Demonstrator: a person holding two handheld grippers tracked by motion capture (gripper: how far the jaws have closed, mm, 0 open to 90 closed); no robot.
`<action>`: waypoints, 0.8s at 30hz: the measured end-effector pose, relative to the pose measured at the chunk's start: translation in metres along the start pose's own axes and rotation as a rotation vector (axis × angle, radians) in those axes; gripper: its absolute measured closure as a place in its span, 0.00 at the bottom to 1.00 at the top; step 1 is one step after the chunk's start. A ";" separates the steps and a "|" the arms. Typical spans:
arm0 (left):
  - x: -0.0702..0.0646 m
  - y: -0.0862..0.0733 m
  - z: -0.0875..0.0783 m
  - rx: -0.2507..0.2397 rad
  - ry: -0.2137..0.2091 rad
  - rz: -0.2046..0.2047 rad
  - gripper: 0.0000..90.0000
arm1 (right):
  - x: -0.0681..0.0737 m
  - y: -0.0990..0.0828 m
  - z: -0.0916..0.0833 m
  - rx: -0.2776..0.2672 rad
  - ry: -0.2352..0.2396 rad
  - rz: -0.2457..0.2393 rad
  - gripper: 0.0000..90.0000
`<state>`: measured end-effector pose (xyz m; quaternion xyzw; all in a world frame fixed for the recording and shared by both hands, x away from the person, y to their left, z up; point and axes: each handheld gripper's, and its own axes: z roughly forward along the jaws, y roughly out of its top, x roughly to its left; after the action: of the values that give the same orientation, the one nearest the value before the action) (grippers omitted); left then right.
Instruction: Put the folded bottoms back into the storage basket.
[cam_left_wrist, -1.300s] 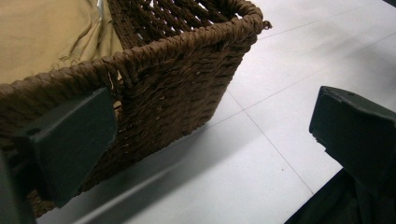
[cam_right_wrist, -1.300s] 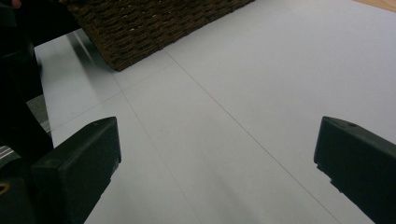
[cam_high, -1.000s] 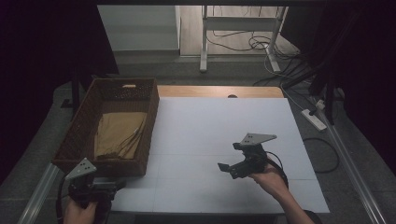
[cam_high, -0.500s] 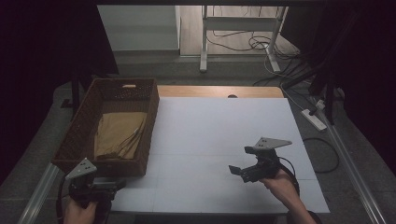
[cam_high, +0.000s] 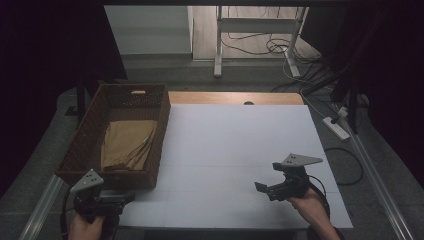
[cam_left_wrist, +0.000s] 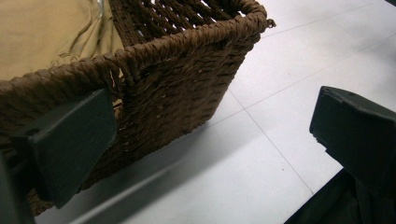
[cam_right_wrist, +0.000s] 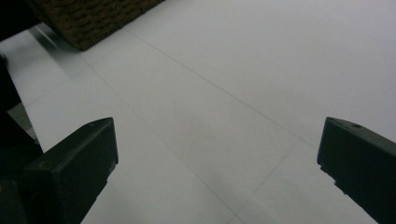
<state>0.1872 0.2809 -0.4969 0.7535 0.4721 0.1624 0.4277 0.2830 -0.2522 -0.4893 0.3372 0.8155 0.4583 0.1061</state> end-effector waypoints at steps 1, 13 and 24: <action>0.000 0.000 0.000 0.000 0.000 0.000 0.00 | 0.000 -0.001 -0.001 0.002 -0.003 0.001 0.00; 0.001 0.000 0.000 0.000 -0.003 -0.003 0.00 | -0.003 -0.019 -0.016 0.020 -0.050 0.025 0.00; 0.001 0.000 0.000 0.000 -0.003 -0.004 0.00 | -0.005 -0.035 -0.036 0.011 -0.090 0.059 0.00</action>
<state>0.1878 0.2815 -0.4970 0.7529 0.4730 0.1602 0.4287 0.2540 -0.2919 -0.4986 0.3818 0.8021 0.4411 0.1275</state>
